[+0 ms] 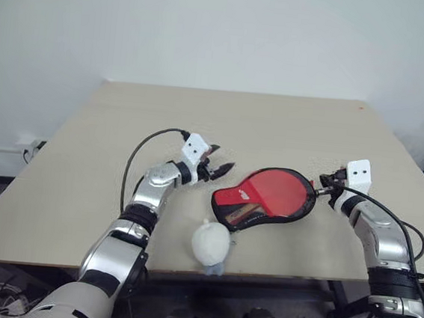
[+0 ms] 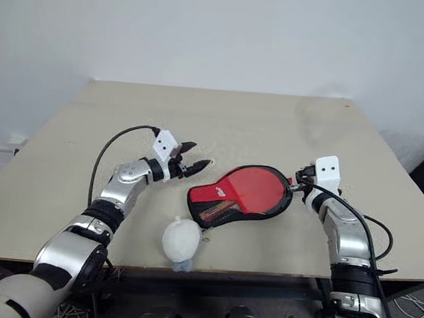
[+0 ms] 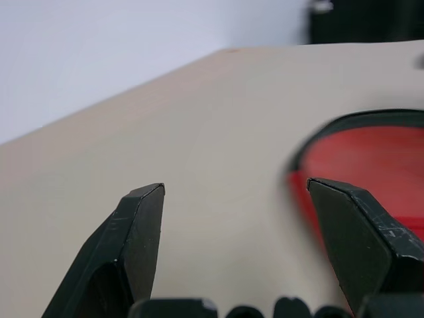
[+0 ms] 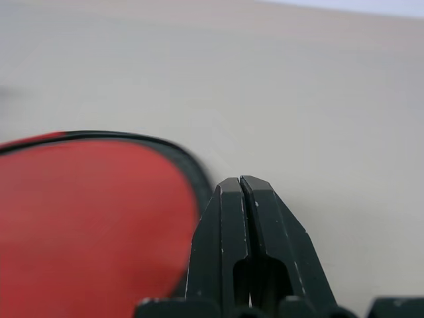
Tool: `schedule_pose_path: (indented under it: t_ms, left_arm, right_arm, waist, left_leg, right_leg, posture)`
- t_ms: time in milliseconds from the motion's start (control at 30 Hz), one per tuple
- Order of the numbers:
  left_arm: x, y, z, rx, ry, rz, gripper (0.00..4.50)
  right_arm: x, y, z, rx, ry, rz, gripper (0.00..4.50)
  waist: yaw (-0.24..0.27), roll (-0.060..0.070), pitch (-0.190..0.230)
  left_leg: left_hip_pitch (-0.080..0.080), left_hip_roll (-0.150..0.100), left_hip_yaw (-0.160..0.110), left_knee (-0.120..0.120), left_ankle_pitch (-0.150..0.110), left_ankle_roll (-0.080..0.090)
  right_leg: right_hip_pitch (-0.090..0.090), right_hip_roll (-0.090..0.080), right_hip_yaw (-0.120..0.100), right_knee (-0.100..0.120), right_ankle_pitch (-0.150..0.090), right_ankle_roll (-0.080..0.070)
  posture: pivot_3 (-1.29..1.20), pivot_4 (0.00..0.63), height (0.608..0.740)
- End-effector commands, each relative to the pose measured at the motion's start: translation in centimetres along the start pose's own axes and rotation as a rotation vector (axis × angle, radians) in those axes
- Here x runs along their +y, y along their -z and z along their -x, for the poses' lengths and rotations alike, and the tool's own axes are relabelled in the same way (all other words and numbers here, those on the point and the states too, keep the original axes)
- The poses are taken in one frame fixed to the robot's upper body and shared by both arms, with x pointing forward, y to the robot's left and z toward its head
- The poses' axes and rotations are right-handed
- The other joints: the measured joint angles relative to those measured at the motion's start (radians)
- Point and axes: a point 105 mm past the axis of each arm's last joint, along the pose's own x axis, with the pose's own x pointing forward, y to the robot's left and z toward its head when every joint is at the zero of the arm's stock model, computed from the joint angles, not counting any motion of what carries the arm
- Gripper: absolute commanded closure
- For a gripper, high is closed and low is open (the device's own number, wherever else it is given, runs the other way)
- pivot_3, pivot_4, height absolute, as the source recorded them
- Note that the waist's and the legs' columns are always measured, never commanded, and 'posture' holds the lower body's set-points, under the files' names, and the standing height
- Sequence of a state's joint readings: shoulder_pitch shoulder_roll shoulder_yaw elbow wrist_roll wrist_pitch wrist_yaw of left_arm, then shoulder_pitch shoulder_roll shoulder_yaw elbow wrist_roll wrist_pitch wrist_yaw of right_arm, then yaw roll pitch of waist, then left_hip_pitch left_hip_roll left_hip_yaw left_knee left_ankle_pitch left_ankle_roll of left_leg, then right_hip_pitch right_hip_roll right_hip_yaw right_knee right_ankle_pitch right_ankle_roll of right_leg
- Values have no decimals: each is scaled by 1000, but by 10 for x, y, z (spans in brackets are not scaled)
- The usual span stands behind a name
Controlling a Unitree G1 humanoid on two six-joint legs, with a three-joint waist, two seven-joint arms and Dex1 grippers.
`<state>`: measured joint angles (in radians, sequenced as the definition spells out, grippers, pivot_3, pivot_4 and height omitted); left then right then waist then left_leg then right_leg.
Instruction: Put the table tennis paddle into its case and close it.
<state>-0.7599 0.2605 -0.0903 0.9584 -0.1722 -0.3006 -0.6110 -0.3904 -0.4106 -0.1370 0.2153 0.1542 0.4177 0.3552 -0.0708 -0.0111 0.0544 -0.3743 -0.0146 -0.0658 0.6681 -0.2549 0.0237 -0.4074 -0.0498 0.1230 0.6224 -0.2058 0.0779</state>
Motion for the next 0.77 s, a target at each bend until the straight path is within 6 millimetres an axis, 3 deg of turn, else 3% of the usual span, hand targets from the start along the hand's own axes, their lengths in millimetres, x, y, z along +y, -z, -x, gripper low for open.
schedule_pose_path:
  t_ms: [33, 200, 367, 767]
  left_arm:
    - [32, -7, 15, -48, -175, -17, 862]
    - [65, 0, 42, -12, -295, -31, 862]
    - [85, -1, 58, 6, -353, -53, 862]
    - [86, 1, 69, 19, -367, -68, 862]
  right_arm:
    - [-19, -21, 2, -86, 122, 10, 4500]
    - [-17, -24, 1, -112, 165, -5, 4500]
    - [-11, -31, -1, -149, 187, -42, 4500]
    - [13, -33, 0, -174, 160, -49, 4500]
  waist:
    - [0, 0, 0]
    - [-1, 0, 0]
    - [0, 0, 0]
    - [0, 0, 0]
  left_leg:
    - [-1, 0, 0, 0, 0, 0]
    - [-1, -1, 0, 0, 0, 0]
    - [-1, -1, -1, 0, 0, 0]
    - [-1, -2, -1, 0, 0, 0]
  right_leg:
    - [0, 0, 0, 0, 0, 0]
    - [-1, 0, 0, 0, 0, 0]
    - [0, -1, 0, 0, 0, 0]
    - [-1, -1, 0, 0, 1, -1]
  posture:
    - [0, 0, 740]
    - [0, 0, 740]
    - [0, 0, 740]
    - [0, 0, 740]
